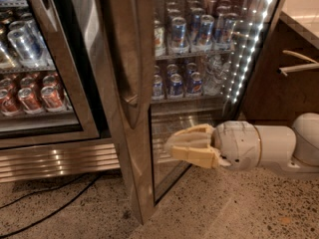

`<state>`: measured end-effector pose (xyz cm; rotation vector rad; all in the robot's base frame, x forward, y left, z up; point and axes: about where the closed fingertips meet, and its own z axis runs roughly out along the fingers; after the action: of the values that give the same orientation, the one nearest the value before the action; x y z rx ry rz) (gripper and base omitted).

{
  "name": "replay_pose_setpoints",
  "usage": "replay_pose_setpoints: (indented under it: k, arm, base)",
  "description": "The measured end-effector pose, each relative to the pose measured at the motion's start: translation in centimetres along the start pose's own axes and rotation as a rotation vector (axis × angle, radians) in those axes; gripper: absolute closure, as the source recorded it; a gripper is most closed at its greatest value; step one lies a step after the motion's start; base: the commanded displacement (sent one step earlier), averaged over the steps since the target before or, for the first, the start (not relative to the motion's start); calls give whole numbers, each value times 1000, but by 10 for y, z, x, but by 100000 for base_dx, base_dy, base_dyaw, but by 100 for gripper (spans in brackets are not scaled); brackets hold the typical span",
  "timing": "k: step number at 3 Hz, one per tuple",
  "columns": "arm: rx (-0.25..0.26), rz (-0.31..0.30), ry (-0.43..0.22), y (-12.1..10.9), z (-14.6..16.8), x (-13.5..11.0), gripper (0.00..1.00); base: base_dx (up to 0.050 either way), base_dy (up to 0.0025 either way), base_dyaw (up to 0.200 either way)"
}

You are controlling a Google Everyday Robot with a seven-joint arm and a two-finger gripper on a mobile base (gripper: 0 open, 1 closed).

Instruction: Open right fridge door

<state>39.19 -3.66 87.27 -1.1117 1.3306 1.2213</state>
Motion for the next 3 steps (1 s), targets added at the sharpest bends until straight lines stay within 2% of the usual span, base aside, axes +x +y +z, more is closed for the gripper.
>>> replay_pose_setpoints:
  k: [3]
  arm:
    - [2,5,0,-4,1,0,100]
  base:
    - [-5005,6,-53]
